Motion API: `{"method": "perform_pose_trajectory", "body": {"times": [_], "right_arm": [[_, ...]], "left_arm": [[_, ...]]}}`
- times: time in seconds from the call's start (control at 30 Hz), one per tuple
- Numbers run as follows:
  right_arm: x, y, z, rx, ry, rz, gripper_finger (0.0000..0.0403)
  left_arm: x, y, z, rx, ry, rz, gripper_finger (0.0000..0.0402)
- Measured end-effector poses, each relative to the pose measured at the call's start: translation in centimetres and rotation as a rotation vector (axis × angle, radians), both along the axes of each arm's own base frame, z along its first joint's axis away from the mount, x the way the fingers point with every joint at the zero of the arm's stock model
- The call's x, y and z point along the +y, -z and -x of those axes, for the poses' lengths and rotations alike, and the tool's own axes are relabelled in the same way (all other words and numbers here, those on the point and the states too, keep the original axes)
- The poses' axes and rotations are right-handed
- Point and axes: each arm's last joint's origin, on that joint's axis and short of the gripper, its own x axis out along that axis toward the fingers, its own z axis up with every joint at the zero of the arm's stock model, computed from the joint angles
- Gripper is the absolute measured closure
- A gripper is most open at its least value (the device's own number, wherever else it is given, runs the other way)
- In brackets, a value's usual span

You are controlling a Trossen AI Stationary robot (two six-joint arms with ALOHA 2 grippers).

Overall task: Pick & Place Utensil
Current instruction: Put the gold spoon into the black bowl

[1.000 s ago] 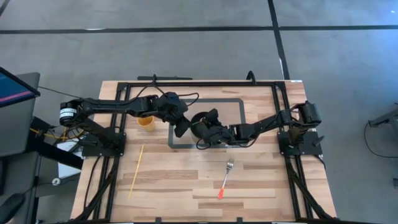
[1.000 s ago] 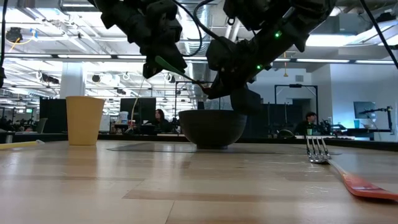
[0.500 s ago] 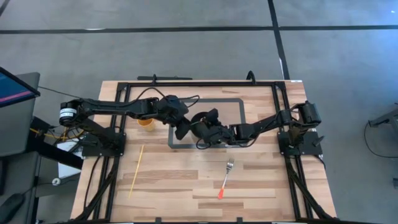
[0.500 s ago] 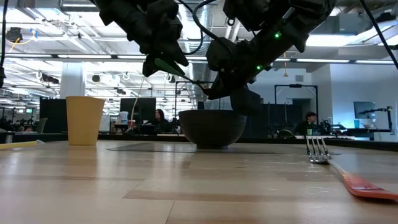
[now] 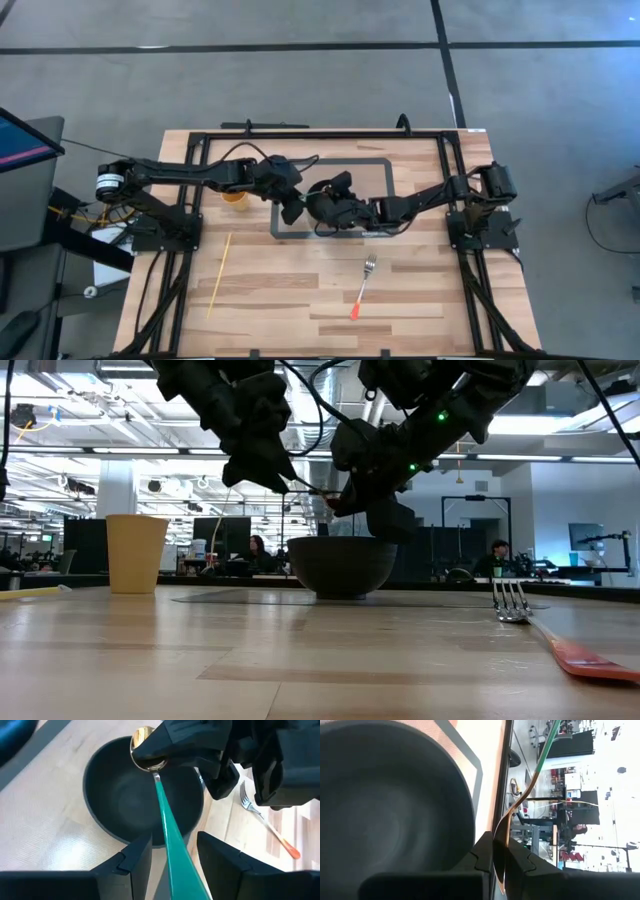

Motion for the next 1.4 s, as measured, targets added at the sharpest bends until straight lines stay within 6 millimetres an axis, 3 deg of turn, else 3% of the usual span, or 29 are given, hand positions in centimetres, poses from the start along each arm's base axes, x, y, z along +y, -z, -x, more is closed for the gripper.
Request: {"method": "perform_pose_trajectory", "body": {"times": [0.23,0.8,1.1,1.4], "right_arm": [[0.2,0.2,0.2,0.026,-0.009,0.002,0.0389],[0.2,0.2,0.2,0.016,0.0,-0.005,0.0381],[0.2,0.1,0.1,-0.001,-0.001,-0.009,0.0341],[1.2,0.1,0.1,0.003,-0.034,0.0,0.0337]], "left_arm": [[0.1,-0.1,-0.1,-0.015,0.008,-0.03,0.026],[0.3,-0.2,-0.1,-0.015,-0.024,-0.053,0.0361],[0.2,-0.3,-0.2,-0.024,-0.018,-0.056,0.0354],[0.3,-0.3,-0.1,-0.017,-0.039,-0.076,0.0361]]}}
